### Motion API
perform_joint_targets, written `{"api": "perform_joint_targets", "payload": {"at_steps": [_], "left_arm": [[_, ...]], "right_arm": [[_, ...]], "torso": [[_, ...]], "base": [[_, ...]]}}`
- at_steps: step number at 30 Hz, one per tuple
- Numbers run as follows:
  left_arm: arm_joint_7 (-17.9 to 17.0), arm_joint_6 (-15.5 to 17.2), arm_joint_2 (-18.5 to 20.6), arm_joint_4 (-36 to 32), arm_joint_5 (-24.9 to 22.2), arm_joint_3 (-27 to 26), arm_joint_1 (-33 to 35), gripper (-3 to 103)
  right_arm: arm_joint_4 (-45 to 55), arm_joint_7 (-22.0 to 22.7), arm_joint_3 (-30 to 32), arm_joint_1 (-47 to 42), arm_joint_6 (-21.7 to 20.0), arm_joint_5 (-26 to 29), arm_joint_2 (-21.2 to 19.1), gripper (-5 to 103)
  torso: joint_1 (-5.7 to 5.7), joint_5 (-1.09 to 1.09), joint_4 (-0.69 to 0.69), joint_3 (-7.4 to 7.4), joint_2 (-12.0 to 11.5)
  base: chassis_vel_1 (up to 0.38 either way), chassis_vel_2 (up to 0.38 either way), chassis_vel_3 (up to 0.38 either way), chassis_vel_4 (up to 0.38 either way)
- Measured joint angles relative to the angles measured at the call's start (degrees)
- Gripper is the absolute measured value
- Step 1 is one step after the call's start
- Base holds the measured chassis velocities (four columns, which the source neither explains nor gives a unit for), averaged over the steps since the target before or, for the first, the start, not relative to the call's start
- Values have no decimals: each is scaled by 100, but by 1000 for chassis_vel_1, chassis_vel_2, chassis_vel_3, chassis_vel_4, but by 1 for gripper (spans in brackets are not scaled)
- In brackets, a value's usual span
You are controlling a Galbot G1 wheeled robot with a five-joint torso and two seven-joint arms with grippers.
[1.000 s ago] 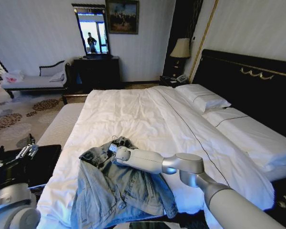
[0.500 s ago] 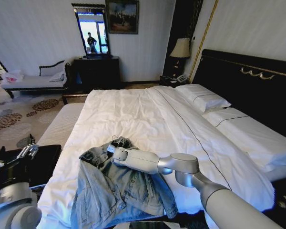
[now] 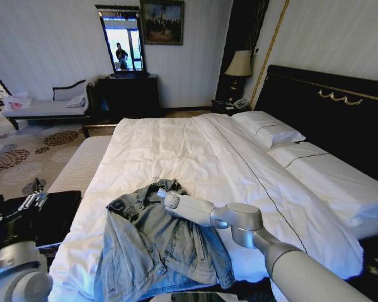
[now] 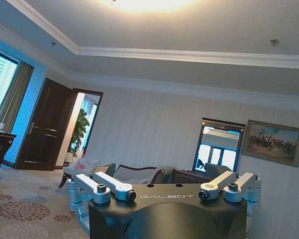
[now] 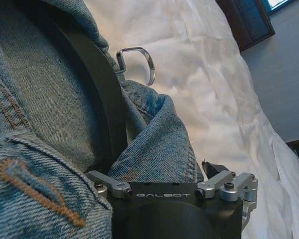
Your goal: Pick up the clothes from the bed and hang them on the clothes hanger.
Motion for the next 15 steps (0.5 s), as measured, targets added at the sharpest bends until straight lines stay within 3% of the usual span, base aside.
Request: {"api": "perform_joint_targets", "payload": {"at_steps": [5,8,15], "left_arm": [[-2,2,9,26,14,65,-39,100],[-3,4,22,41,28,86,-48,100],[-5,6,50,61,7,37,-51,100]], "right_arm": [[-96,-6,32,-27,312,-346,-6,100],[-140,-184,30,13,503,-900,-7,100],[-165,-331,-166,170,532,-985,-8,100]], "torso": [[0,-2,0,0,0],[0,-1,0,0,0],[1,-1,0,0,0]], "base": [[0,0,0,0],[0,0,0,0],[0,0,0,0]]}}
